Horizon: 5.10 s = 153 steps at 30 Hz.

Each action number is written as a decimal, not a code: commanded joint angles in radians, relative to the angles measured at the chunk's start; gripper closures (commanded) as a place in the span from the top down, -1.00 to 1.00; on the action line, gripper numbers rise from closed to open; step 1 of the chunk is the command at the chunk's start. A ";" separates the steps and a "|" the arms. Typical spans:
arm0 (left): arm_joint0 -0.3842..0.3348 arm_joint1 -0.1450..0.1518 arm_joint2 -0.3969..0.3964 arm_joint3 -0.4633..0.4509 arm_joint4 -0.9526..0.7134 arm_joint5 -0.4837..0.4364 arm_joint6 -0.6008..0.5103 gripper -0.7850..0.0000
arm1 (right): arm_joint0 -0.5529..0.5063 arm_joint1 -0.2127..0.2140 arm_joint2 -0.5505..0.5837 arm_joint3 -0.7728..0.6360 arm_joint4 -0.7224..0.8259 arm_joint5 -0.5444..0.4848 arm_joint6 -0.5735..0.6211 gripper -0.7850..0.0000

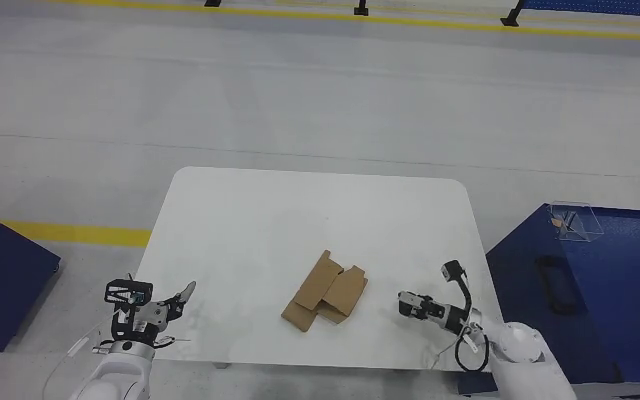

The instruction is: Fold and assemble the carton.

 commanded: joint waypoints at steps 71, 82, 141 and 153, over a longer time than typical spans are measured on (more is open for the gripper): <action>0.000 0.000 0.000 0.000 0.000 0.000 0.000 1.00 | 0.297 0.038 -0.042 -0.719 0.295 0.308 0.198 -1.00; 0.000 0.000 0.000 0.000 0.000 0.000 0.000 1.00 | 0.297 0.038 -0.042 -0.719 0.295 0.308 0.198 -1.00; 0.000 0.000 0.000 0.000 0.000 0.000 0.000 1.00 | 0.263 -0.028 -0.124 -0.476 0.677 0.232 0.160 -1.00; 0.000 0.000 0.000 0.000 0.000 0.000 0.000 1.00 | 0.159 -0.030 -0.146 -0.546 0.424 -0.092 -0.002 -1.00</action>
